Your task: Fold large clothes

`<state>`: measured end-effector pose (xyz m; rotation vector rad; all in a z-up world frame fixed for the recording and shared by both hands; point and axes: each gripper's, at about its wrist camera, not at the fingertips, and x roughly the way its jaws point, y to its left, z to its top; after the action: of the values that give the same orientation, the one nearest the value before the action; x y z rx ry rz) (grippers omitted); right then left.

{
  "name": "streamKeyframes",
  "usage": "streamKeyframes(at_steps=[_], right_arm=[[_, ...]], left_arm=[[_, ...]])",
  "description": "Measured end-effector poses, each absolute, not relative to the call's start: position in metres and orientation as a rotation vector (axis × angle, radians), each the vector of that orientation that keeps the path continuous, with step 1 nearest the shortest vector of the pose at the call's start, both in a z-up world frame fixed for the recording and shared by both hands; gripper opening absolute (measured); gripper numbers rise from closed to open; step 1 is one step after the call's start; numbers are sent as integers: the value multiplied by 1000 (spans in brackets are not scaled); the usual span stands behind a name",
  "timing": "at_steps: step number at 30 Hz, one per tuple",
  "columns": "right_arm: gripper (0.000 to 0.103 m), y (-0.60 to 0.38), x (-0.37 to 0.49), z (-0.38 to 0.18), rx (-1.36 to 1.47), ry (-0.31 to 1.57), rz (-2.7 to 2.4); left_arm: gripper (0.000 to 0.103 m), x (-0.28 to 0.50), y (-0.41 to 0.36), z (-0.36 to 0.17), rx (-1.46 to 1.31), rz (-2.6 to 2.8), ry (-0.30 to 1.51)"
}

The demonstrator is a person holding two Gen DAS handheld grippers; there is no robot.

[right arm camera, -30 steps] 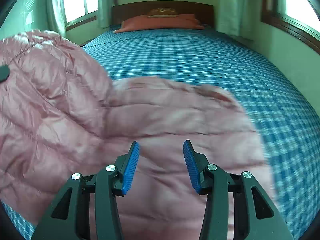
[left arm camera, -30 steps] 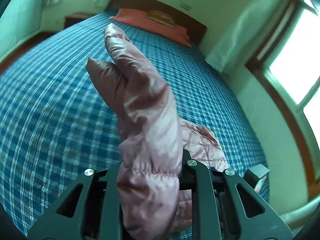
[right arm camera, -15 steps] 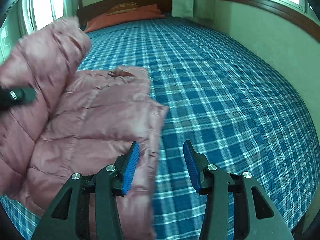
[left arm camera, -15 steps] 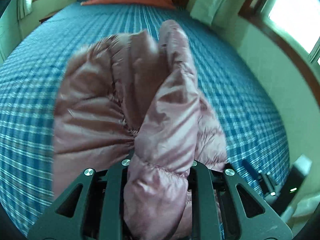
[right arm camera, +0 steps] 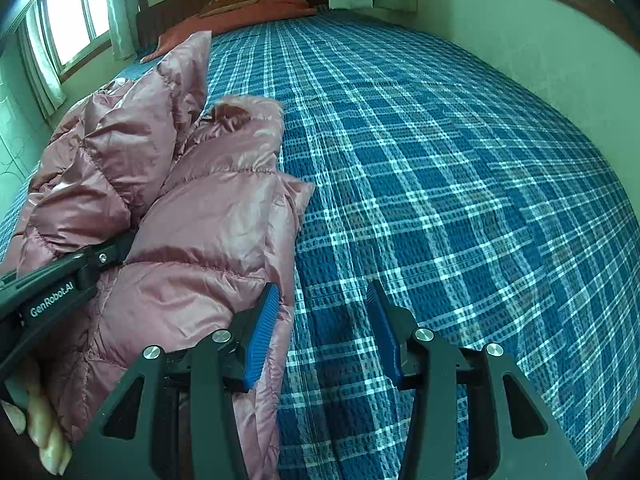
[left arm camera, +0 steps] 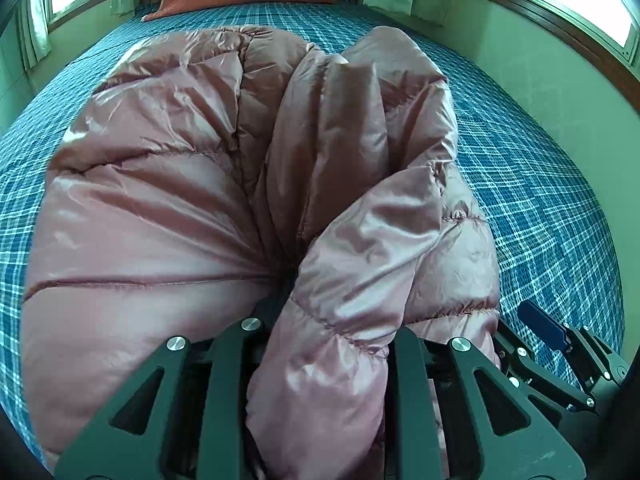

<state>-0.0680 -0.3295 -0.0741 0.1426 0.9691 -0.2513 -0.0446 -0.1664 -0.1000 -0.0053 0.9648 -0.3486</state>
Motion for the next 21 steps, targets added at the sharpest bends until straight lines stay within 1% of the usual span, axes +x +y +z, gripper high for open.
streamKeyframes(at_steps=[7, 14, 16, 19, 20, 21], right_arm=[[46, -322, -71, -77, 139, 969, -267], [46, -323, -78, -65, 131, 960, -293], [46, -326, -81, -59, 133, 954, -299], [47, -325, -85, -52, 130, 942, -308], [47, -324, -87, -49, 127, 938, -311], [47, -323, -88, -47, 123, 934, -312]], left_arm=[[20, -47, -165, -102, 8, -357, 937], [21, -53, -176, -95, 58, -353, 919], [25, -55, -178, -91, 66, -360, 915], [39, -59, -179, -83, 64, -388, 912], [51, -62, -179, -79, 58, -406, 910], [59, -66, -178, -76, 53, -417, 905]])
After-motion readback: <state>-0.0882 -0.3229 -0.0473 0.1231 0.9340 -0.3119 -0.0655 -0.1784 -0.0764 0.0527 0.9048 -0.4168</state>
